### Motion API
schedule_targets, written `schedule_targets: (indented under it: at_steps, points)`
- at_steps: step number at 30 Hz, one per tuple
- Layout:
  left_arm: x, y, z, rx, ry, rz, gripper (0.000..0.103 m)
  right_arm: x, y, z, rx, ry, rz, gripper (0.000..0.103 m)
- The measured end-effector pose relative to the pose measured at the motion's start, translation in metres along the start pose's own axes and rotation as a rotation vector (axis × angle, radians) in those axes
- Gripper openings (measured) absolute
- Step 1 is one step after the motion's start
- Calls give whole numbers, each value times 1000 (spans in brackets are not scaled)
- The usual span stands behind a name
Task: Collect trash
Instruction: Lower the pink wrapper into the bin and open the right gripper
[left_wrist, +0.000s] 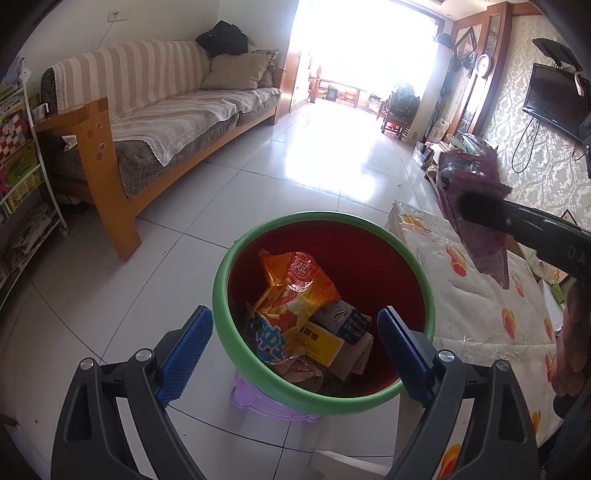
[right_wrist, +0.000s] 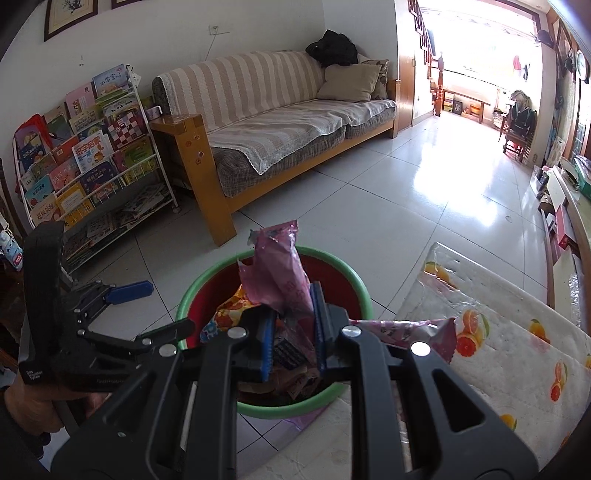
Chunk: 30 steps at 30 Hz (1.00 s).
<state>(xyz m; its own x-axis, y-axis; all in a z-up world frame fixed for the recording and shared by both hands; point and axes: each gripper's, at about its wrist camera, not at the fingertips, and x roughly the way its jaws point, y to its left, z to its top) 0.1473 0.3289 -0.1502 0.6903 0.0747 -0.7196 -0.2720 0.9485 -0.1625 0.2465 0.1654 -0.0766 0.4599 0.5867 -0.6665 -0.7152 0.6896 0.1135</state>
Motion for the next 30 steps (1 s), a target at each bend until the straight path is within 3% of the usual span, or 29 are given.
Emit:
schedule_targets:
  at_steps: [7, 17, 30]
  points:
    - [-6, 16, -10, -33, 4, 10, 87, 38, 13, 9, -7, 19, 0, 18]
    - [-5, 35, -27, -68, 24, 17, 87, 84, 14, -9, 9, 92, -45, 18]
    - [-5, 38, -31, -79, 21, 10, 87, 101, 11, -19, 31, 143, -53, 18]
